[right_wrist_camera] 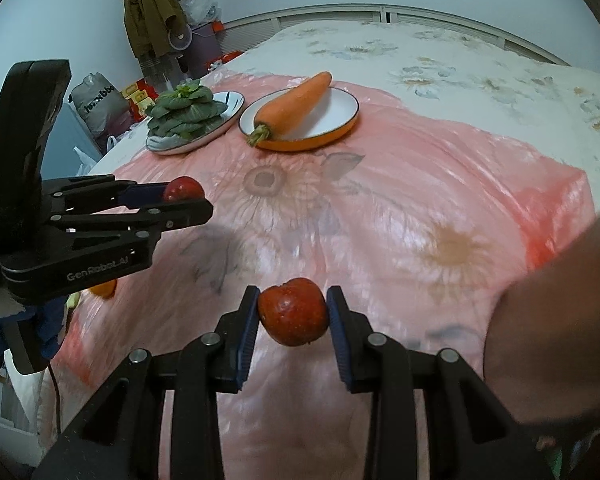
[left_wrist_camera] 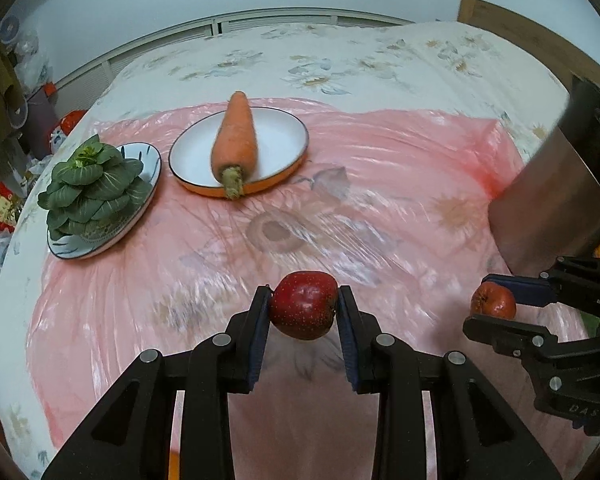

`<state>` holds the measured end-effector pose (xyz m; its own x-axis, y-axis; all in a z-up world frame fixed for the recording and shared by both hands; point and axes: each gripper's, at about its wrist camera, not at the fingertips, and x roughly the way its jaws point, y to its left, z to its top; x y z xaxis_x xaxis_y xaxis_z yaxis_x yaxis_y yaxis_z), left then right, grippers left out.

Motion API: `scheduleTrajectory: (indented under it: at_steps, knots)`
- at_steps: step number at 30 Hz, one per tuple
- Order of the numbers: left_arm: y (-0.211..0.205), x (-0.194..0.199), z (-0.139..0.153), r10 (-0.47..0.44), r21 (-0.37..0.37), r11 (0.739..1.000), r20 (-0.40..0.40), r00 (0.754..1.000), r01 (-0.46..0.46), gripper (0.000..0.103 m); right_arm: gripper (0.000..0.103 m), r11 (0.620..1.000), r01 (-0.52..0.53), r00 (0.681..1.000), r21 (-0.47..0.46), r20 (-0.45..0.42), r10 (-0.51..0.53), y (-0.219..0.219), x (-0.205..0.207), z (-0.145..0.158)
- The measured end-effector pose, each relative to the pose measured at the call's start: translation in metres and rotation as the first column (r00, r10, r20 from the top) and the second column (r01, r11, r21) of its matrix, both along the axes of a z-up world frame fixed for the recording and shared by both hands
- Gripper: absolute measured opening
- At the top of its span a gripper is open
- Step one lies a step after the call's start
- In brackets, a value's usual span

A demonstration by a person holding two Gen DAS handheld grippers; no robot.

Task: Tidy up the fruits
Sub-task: 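Carry both red apples past the kettle over the green tray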

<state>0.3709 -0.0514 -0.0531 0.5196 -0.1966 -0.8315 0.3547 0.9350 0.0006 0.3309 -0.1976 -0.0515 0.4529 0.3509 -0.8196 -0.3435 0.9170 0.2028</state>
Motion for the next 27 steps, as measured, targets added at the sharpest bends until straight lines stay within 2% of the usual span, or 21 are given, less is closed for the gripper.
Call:
scheduleTrajectory:
  at_steps: [11,27]
  knots:
    - [-0.042,-0.066,0.009,-0.088,0.048,0.995,-0.037,0.995,0.089,0.028,0.021,0.999,0.039,0.998,0.033,-0.04,-0.038,-0.022,-0.067,0.007]
    - [-0.11,-0.127,0.014,-0.192,0.025,0.981,-0.087,0.978,0.194,0.028,0.021,0.99,0.136,0.988,0.019,-0.075,-0.134,-0.087,-0.127,0.015]
